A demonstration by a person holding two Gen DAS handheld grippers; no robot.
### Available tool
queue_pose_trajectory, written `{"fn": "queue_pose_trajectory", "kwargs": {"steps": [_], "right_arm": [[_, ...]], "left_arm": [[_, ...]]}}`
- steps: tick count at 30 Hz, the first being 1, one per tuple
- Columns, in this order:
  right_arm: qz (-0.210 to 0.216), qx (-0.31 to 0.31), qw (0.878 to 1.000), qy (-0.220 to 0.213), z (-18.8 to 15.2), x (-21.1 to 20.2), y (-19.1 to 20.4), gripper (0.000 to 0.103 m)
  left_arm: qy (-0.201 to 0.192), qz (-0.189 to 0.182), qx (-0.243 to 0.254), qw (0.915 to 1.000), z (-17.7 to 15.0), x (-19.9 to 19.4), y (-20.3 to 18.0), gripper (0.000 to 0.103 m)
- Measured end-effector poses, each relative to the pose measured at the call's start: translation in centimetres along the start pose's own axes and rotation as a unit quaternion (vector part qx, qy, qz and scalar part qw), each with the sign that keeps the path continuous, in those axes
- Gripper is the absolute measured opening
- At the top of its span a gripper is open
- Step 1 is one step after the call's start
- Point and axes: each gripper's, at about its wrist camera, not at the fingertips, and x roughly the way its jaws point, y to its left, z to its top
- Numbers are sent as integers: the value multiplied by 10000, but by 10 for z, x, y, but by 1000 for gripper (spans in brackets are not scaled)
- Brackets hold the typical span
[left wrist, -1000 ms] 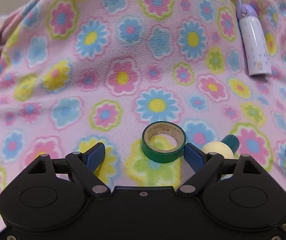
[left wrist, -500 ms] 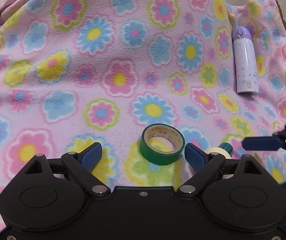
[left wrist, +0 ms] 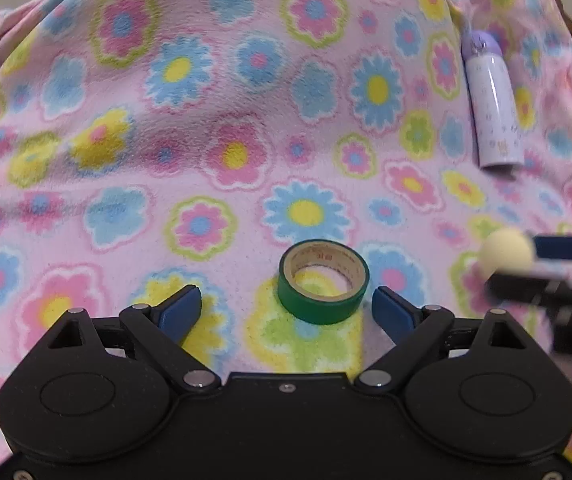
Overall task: Organize soft objects
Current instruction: 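Grasp the green tape roll with the left gripper while the right gripper grasps the cream-and-teal applicator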
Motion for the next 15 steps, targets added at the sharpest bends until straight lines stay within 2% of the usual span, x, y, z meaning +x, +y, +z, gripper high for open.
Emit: {"fn": "queue_pose_trajectory", "kwargs": {"steps": [4,8,15], "right_arm": [[-168,263,9993,200,-1,12,-14,58],[-125,601,9977,284,0,23,-22,63],[-157,824,9963,183,-2,35,-25,65]], "left_arm": [[81,156,210,9996,0,3,-8,92],[102,208,235,9995,0,3,-9,93],[220,436,431,9979,8,4,-19,94]]}}
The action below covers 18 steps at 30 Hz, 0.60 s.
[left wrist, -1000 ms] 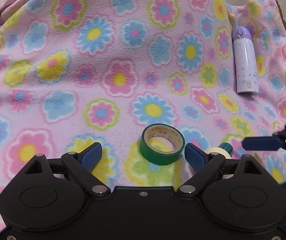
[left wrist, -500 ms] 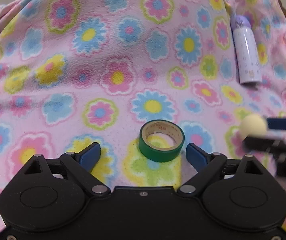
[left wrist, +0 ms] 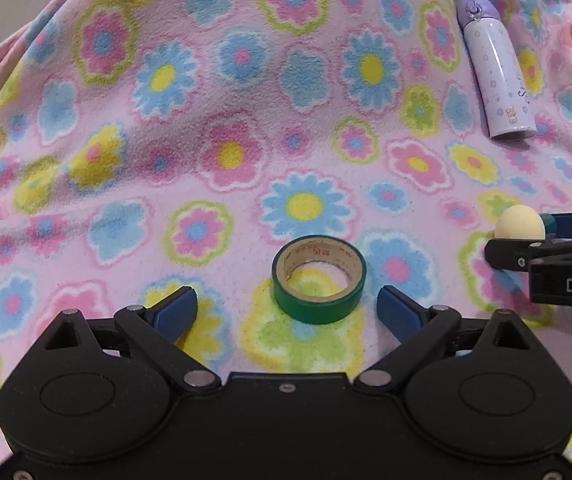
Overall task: Organize soft objects
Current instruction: 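Grasp the green tape roll with the left gripper while the right gripper grasps the cream-and-teal applicator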
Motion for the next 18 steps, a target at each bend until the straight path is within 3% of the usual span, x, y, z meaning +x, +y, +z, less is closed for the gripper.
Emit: {"fn": "queue_pose_trajectory", "kwargs": {"steps": [11,15,18], "right_arm": [[72,-17,9998,-199,-6,-6,-1,59],[77,-43,9998,-195,-6,-8,-2,58],[58,-35,9998,-171,-6,-11,-3,58]], "left_arm": [[24,49,114,9999,19,16,-10,93],[142,-250,-217,9993,21,16,-8,65],[77,-250,-235,9994,17,11,-13,51]]}}
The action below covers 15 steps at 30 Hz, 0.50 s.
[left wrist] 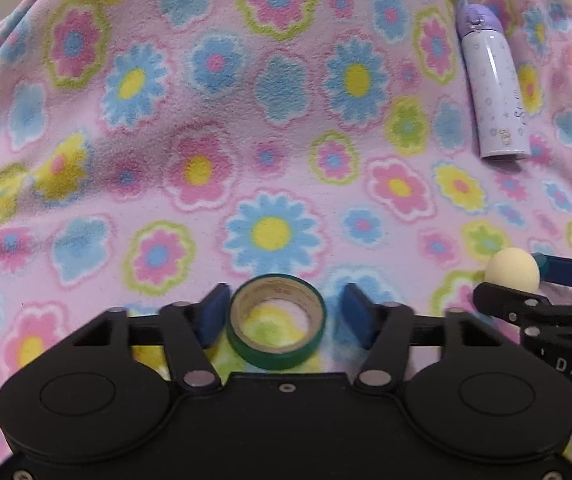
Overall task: Organize soft objects
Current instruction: 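Grasp the green tape roll with the left gripper while the right gripper grasps the cream-and-teal applicator, then lift the tape roll and applicator and carry both over the basket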
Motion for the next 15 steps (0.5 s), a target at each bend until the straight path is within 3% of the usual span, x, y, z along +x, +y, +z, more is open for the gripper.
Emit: {"fn": "queue_pose_trajectory", "kwargs": {"steps": [8,15], "right_arm": [[31,106,9999,-67,2,-19,-5,58],[118,46,9993,-357,6,-65,-5,58]], "left_arm": [[-17,173,-131,9998,3,-18,-3,48],[-213,546,-238,9980,10,-68,-12,48]]}}
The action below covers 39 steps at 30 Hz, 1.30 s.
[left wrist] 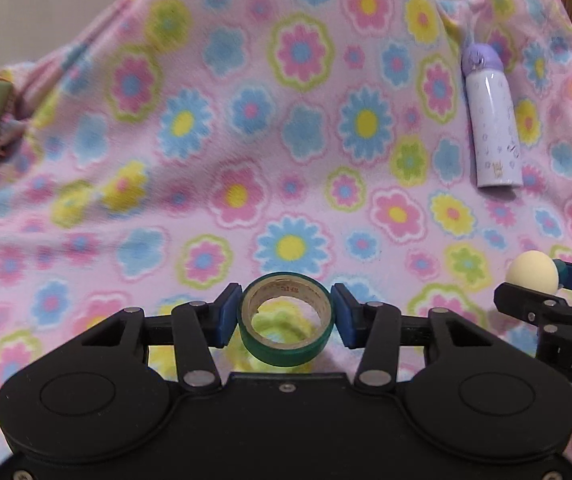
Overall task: Organize soft objects
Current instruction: 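Lift the tape roll and applicator and carry both over the basket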
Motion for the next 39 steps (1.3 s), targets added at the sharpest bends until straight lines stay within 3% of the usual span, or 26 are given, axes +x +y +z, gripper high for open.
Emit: {"fn": "queue_pose_trajectory", "kwargs": {"steps": [8,14,18,26,39], "right_arm": [[164,-243,9985,-457,-3,-80,8,58],[353,-323,9964,-701,-20,-144,12,58],[521,-238,9964,-629,-39,-174,10,58],[582,34,9977,-346,-82,-218,-1,59],[782,231,9967,-55,-117,-257,6,59]], "left_arm": [[-341,321,81,9989,-8,-80,-23,48],[-473,537,278,9970,-33,-132,-52,48],[-479,613,250,9967,-52,-160,-58,48],[-112,567,-195,9981,-87,-191,-54,48],[51,529,-618,9967,-132,-220,-50,48]]}}
